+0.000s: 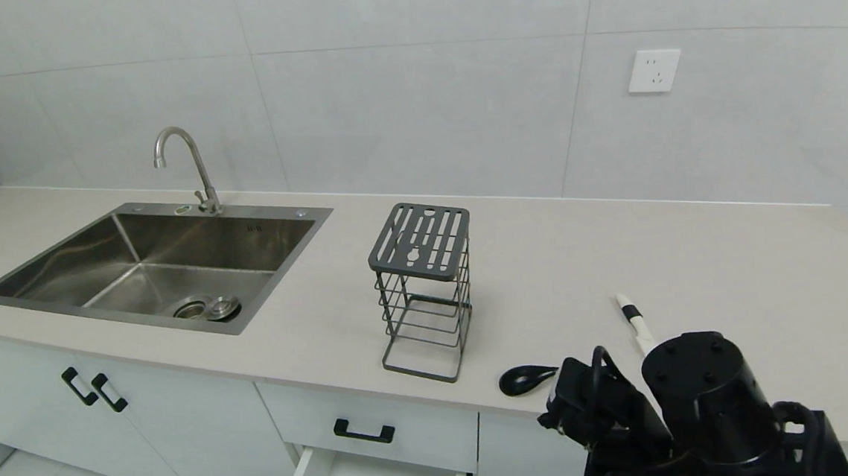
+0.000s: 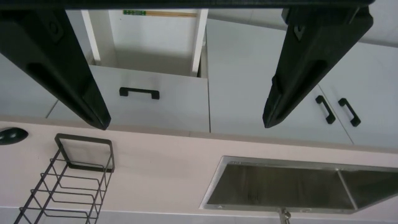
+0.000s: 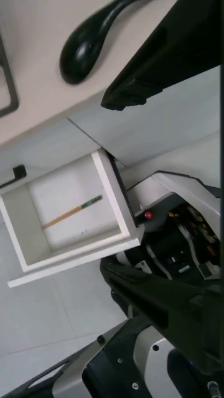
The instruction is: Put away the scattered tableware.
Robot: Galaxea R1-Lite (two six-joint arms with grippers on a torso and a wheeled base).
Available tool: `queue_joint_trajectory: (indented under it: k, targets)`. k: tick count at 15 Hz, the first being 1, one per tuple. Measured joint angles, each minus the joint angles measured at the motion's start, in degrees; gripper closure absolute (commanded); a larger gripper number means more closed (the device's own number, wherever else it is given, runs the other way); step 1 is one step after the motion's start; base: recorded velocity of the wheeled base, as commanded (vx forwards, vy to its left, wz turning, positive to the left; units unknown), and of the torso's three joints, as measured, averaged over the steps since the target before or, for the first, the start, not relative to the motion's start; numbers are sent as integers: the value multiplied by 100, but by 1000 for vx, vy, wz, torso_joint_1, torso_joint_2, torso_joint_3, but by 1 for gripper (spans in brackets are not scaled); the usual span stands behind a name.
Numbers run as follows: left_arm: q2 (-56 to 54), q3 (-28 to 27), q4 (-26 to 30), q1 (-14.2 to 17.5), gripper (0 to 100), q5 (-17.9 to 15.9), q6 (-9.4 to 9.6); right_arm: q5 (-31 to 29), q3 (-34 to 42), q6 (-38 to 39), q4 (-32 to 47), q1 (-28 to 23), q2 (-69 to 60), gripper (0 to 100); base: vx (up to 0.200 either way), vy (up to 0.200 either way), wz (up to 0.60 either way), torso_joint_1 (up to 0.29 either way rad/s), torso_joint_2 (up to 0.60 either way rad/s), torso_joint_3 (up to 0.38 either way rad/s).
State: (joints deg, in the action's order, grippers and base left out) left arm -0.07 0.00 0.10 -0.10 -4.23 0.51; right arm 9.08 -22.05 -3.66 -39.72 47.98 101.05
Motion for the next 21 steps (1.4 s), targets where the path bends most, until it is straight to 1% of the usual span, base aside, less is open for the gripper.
queue_joint_trajectory:
  k: [2,6,12,15,18,21]
  targets:
    - [0,0,0,2,0,0,-2,-5,20,-24,1,-258,-113,0,0,0,0,0,0,0]
    - [0,0,0,2,0,0,-2,5,-289,-252,57,-1052,20,0,0,0,0,0,0,0]
    - [0,0,0,2,0,2,-2,-13,-939,-310,23,-1356,844,0,0,0,0,0,0,0]
    - [0,0,0,2,0,0,-2,-6,-975,-334,17,-1670,1036,0,0,0,0,0,0,0]
    - [0,0,0,2,0,0,0,38,-984,-720,20,-1959,1270,0,0,0,0,0,0,0]
    - [0,0,0,2,0,0,-2,208,-992,-866,15,-2304,1399,0,0,0,0,0,0,0]
